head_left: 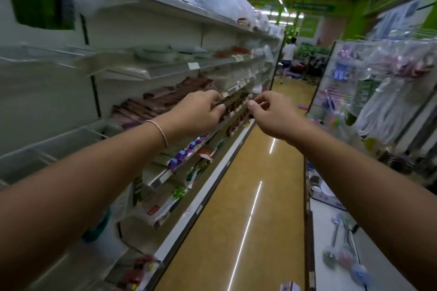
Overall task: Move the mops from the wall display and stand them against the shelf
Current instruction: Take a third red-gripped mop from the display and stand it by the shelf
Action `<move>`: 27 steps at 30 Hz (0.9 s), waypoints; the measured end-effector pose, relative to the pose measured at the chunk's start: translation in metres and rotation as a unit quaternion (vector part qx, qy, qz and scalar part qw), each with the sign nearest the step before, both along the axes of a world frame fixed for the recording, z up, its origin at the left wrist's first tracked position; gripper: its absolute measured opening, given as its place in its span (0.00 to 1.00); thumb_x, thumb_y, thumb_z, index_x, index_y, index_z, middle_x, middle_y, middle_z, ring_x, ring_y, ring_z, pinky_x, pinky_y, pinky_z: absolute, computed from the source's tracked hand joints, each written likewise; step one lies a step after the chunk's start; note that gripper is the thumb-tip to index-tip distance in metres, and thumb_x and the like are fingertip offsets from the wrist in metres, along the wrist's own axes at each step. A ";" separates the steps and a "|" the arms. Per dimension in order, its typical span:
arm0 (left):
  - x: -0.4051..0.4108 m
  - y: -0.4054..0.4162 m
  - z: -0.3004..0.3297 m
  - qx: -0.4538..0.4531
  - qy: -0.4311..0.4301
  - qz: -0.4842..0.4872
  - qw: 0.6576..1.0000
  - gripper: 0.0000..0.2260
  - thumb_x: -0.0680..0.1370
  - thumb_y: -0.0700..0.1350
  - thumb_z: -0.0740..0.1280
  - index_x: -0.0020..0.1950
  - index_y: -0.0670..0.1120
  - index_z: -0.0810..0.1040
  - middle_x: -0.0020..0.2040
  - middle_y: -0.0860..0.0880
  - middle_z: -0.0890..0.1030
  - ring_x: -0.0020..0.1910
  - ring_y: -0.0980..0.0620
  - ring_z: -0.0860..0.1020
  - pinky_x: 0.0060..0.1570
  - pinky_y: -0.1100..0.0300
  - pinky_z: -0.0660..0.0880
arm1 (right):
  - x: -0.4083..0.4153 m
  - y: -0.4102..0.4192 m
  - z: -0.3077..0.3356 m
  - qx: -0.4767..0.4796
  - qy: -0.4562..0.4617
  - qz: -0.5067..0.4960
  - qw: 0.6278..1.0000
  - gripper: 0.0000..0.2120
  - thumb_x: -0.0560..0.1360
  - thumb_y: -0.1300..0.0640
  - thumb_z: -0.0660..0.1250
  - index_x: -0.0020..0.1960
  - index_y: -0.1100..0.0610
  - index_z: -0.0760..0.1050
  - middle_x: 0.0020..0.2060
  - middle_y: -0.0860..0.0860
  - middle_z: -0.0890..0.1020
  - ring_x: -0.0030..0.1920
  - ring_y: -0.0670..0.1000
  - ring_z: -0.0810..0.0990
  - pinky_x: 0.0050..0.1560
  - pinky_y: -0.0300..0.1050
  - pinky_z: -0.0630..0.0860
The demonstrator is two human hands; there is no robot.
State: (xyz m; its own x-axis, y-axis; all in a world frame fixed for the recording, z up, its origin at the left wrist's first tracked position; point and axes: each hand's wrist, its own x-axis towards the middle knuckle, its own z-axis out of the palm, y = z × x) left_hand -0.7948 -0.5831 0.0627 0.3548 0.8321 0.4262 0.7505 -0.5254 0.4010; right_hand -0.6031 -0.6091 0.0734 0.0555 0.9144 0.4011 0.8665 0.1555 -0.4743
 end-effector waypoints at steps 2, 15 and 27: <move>0.010 0.029 -0.005 -0.003 0.001 -0.016 1.000 0.17 0.81 0.52 0.59 0.66 0.44 0.73 0.60 0.43 0.79 0.58 0.45 0.77 0.58 0.50 0.75 | 0.011 0.017 -0.005 -0.003 -0.011 -0.024 1.000 0.17 0.81 0.44 0.59 0.59 0.56 0.76 0.52 0.52 0.81 0.53 0.53 0.79 0.55 0.55 0.78; 0.093 0.199 -0.017 -0.020 -0.001 -0.141 0.990 0.19 0.80 0.52 0.59 0.67 0.44 0.73 0.60 0.44 0.80 0.57 0.47 0.78 0.49 0.60 0.71 | 0.106 0.105 -0.031 -0.011 0.042 -0.248 0.968 0.16 0.80 0.48 0.62 0.57 0.58 0.78 0.49 0.53 0.82 0.50 0.54 0.80 0.51 0.50 0.77; 0.229 0.262 -0.066 -0.063 0.024 -0.279 0.958 0.15 0.81 0.50 0.59 0.63 0.44 0.75 0.57 0.44 0.80 0.55 0.47 0.77 0.52 0.56 0.74 | 0.231 0.130 -0.090 -0.037 0.120 -0.359 0.925 0.16 0.79 0.46 0.64 0.60 0.55 0.78 0.51 0.52 0.80 0.52 0.54 0.79 0.57 0.53 0.78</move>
